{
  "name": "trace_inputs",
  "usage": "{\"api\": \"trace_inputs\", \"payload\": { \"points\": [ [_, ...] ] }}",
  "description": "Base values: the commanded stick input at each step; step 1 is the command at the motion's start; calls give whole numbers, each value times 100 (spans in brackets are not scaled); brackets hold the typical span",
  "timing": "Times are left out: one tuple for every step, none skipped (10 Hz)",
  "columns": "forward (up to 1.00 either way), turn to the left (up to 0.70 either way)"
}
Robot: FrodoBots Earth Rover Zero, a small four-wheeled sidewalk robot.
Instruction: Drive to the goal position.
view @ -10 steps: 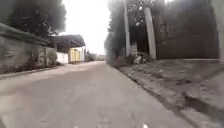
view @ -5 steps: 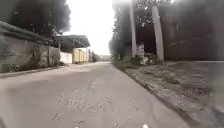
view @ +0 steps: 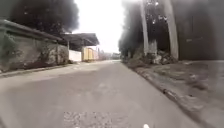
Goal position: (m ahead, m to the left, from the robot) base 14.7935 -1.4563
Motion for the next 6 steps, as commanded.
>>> {"api": "trace_inputs", "payload": {
  "points": [
    [85, 1],
    [85, -31],
    [85, -34],
    [85, 3],
    [85, 9],
    [85, 13]
  ]
}}
